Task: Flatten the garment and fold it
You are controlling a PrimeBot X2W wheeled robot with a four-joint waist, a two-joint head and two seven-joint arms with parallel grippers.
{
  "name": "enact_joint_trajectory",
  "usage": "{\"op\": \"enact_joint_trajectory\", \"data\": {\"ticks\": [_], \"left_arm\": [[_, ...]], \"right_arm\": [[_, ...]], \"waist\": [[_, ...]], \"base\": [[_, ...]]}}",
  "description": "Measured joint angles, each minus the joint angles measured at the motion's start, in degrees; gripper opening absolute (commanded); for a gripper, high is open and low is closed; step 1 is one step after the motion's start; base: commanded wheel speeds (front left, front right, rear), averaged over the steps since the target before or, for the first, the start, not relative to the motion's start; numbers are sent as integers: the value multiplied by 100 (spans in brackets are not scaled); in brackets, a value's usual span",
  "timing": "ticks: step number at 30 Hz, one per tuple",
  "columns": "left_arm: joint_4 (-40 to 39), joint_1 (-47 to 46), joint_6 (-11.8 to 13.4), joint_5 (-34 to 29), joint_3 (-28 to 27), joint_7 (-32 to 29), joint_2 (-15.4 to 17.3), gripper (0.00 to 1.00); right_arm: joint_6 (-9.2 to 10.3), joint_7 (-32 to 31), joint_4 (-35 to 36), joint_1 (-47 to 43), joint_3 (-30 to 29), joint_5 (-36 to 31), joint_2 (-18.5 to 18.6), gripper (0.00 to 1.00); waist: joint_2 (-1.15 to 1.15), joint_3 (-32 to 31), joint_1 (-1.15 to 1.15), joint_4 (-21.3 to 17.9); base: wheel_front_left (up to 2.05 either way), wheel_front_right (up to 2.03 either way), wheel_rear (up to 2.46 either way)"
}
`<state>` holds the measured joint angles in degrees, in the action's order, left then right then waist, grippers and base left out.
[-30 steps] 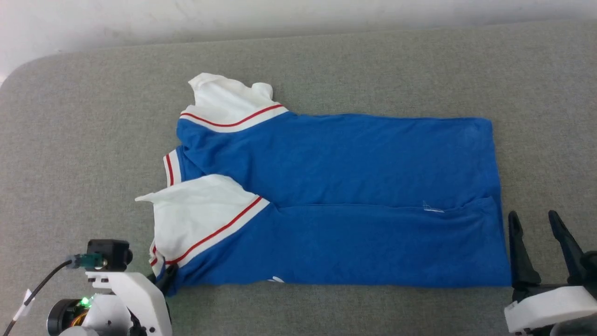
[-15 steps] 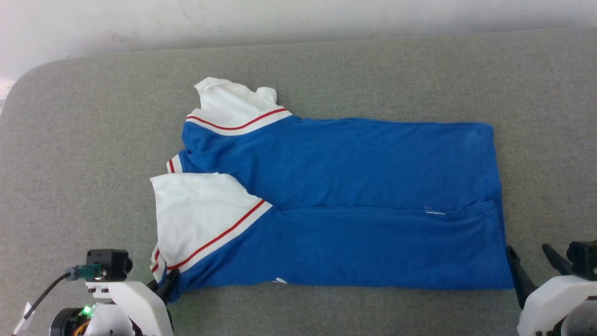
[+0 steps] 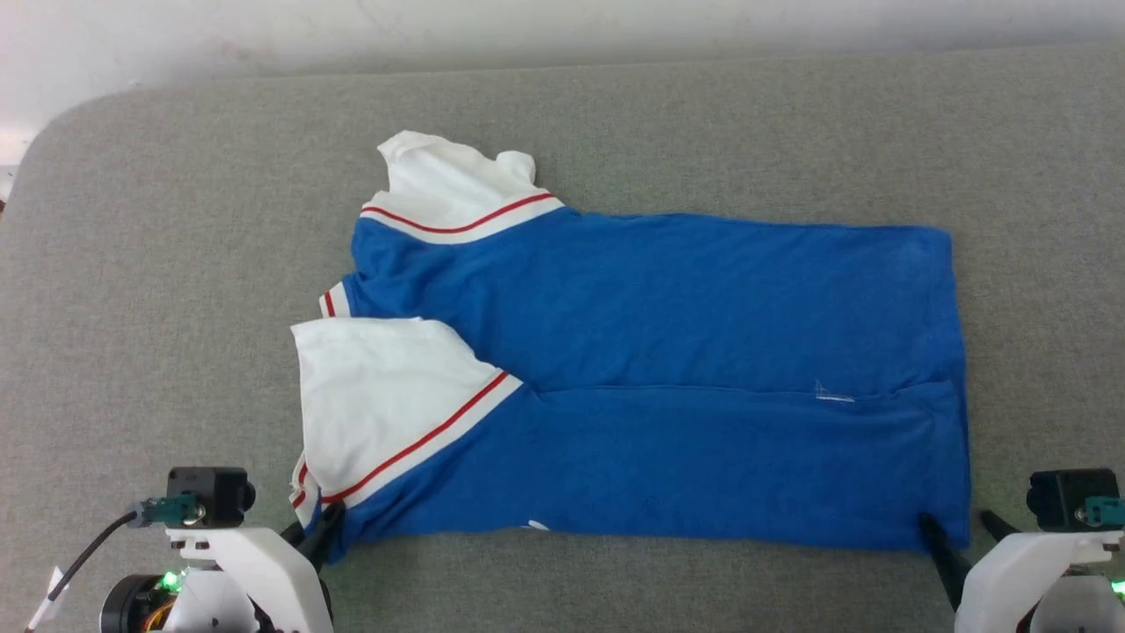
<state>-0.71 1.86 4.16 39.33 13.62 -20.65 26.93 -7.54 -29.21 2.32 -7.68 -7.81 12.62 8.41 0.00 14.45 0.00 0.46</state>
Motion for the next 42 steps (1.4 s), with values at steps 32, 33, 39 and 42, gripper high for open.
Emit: {"op": "enact_joint_trajectory", "data": {"ticks": [32,33,39,42], "left_arm": [[-1138,1429,355,976,-519,-330,54,0],[-1163,1489,380,983,-517,-330,36,0],[-1056,1572,402,1000,-404,-292,-51,0],[-833,1514,392,990,-289,-269,-148,0]], "right_arm": [[-9,-686,500,-35,-439,499,423,0],[-9,-692,498,-79,-452,505,419,0],[-8,-656,334,-224,-450,500,364,0],[-7,-645,187,-242,-394,465,347,0]], "waist": [[0,-524,0,-94],[0,-535,0,-77],[0,-599,0,42],[0,-656,0,91]], "base": [[0,0,0],[0,0,0],[0,0,0],[0,0,0]]}}
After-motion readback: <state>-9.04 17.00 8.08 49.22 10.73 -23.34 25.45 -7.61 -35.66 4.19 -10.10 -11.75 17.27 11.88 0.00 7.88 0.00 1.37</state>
